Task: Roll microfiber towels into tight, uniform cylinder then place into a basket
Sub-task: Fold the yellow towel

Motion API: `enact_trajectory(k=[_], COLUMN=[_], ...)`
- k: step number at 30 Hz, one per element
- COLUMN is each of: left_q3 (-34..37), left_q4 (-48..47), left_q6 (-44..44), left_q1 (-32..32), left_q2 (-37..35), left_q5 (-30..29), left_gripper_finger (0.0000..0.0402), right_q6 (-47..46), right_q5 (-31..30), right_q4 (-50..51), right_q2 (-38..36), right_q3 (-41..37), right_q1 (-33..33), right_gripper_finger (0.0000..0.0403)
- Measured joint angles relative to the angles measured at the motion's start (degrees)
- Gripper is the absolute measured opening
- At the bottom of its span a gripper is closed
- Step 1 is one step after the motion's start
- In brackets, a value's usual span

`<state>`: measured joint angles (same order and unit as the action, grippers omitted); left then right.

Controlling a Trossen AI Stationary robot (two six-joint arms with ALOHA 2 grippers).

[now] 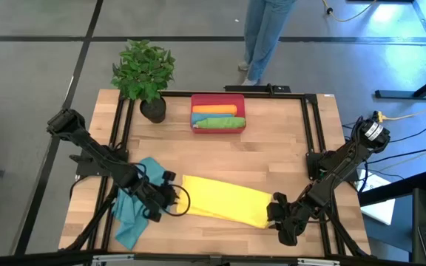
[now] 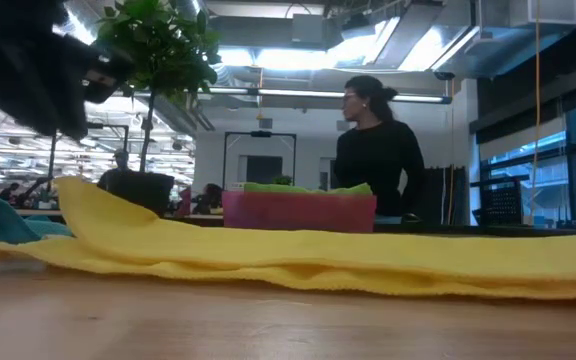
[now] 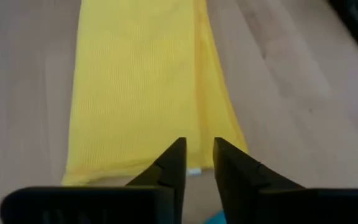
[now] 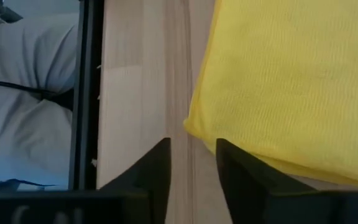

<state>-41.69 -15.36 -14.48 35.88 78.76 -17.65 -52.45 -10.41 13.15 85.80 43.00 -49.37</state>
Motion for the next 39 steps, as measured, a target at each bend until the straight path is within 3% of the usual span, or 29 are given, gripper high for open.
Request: enact_trajectory(k=[3,8,12,21,27,32,39], left_q3=[-1.6,-2.7,-2.5,-0.7,-0.7,-0.6,-0.6], left_q4=[-0.1,-2.0,-7.9,-9.3,-2.8,-0.5,2.1], left_q6=[0.1,3.4,4.6,19.0,19.2,19.1,19.0], left_q1=[0.0,-0.9,-6.0,-24.4,-35.6,-36.6,-35.5], left_q2=[0.0,0.0,0.0,0.0,0.0,1.4,7.7], left_q5=[-0.4,-7.2,-7.2,11.8,26.4,28.6,28.7], left_gripper_finger=[0.0088,0.0092,0.0091,0.0090,0.0087,0.0087,0.0087], right_q6=[0.2,0.1,0.1,3.5,3.6,3.2,6.3], right_q5=[-0.2,-5.0,-6.5,-5.0,-5.4,-9.2,-7.6], right_q4=[0.1,4.5,8.0,8.6,8.4,6.9,2.7], right_q2=[-0.1,-0.1,-0.1,-0.1,-0.1,-0.1,2.6], right_q3=[0.0,0.0,0.0,0.0,0.0,0.0,-0.2], right_q1=[0.0,2.1,4.9,9.2,10.6,11.8,15.4], right_gripper_finger=[0.0145,0.0147,0.0136,0.0120,0.0119,0.0119,0.0100])
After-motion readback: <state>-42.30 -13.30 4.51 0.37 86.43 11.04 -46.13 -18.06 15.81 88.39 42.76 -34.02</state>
